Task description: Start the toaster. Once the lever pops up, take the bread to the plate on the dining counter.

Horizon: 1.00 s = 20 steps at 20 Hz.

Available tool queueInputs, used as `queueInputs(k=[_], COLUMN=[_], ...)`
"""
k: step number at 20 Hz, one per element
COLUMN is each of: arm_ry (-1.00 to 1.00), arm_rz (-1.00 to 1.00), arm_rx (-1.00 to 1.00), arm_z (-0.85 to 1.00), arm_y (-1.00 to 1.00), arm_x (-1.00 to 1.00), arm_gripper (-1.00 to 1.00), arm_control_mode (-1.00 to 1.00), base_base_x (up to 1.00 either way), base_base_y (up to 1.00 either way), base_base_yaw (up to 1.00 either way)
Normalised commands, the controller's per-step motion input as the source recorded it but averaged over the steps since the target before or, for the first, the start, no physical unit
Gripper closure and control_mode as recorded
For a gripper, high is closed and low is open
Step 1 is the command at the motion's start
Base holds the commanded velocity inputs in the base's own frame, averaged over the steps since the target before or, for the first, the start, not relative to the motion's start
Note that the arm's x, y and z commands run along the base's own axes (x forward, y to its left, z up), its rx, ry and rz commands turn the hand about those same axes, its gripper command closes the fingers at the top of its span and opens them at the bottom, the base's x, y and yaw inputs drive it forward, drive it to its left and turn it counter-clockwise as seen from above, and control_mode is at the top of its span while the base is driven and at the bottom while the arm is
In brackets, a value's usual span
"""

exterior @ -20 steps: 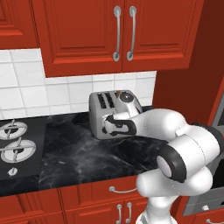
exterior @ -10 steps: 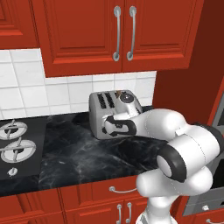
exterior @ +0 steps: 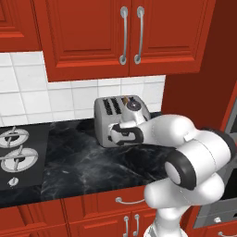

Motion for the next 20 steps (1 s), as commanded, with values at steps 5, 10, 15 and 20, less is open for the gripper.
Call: queueInputs(k=[5,10,15,20], arm_ry=[0.00,0.00,0.00,0.00], arm_rz=[0.00,0.00,0.00,0.00], arm_rx=[0.00,0.00,0.00,0.00], arm_z=[-0.24,-0.26,-0.24,-0.16], arm_y=[0.00,0.00,0.00,0.00], arm_x=[0.00,0.00,0.00,0.00], arm_gripper=[-1.00,-1.00,-1.00,-1.00], arm_control_mode=[-1.00,-1.00,-1.00,-1.00], base_base_x=[0.00,0.00,0.00,0.00], base_base_y=[0.00,0.00,0.00,0.00], base_base_yaw=[0.00,0.00,0.00,0.00])
